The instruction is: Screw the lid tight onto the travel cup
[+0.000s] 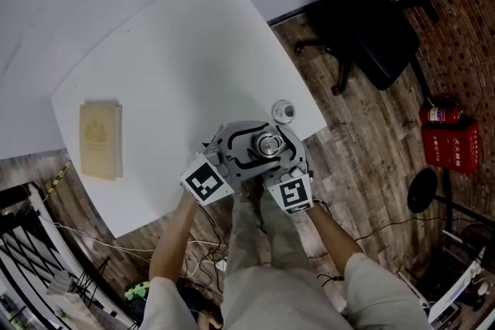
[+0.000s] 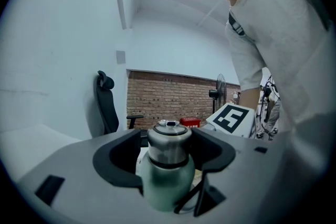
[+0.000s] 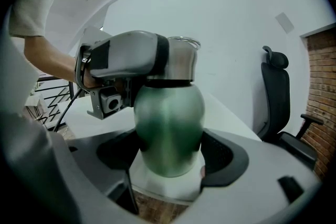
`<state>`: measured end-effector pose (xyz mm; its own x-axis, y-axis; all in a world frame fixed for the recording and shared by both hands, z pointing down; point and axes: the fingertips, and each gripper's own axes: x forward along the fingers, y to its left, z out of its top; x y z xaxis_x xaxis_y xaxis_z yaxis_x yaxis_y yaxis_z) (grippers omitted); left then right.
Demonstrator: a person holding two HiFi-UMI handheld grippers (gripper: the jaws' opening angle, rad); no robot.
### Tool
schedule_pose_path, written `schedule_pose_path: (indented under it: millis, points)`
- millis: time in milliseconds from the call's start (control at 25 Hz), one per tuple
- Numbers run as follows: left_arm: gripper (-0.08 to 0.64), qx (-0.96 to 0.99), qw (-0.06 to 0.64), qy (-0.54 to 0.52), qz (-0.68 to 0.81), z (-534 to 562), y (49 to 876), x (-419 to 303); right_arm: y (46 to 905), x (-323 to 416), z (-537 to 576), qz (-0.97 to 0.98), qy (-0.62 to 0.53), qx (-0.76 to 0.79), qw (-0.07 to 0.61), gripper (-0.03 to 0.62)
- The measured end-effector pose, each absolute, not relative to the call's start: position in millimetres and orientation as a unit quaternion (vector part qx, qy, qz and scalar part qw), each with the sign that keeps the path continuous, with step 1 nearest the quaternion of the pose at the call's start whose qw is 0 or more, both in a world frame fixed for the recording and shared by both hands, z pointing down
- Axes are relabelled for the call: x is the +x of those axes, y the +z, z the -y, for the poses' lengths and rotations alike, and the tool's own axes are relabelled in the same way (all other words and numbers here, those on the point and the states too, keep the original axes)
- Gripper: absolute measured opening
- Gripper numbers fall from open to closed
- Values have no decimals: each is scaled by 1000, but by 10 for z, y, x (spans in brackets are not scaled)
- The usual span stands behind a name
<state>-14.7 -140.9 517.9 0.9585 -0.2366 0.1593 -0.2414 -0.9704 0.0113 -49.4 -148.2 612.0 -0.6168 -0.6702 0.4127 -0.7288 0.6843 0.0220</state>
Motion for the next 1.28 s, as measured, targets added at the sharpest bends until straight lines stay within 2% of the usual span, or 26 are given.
schedule_pose_path:
  millis: [280, 440, 560, 720, 960, 1120, 1280]
  points:
    - [288, 981, 24, 87, 173, 1363, 5258, -333, 6137, -496, 1480, 895, 77, 393, 195, 361]
    - [288, 965, 88, 54, 241, 1362, 5272, -567, 6127, -497, 1476, 895, 80, 391, 199, 362]
    - [281, 953, 109, 54, 276, 1307, 5315, -717, 6122, -517, 1479, 896, 82, 386, 206, 362]
    - [204, 936, 137, 52, 320, 1176, 5367, -941, 6096, -532, 1455, 897, 94, 382, 201, 391]
    - [40, 909, 125, 61, 393, 1079, 5315, -1188, 5967, -427, 1359, 896, 94, 387, 197, 390]
    - [11, 897, 121, 69, 420, 1004, 5223, -1321, 5866, -267, 1235, 889, 105, 402, 194, 379]
    - [8, 888, 120, 80, 437, 879, 5120, -1386, 5716, -42, 1097, 881, 111, 421, 187, 320]
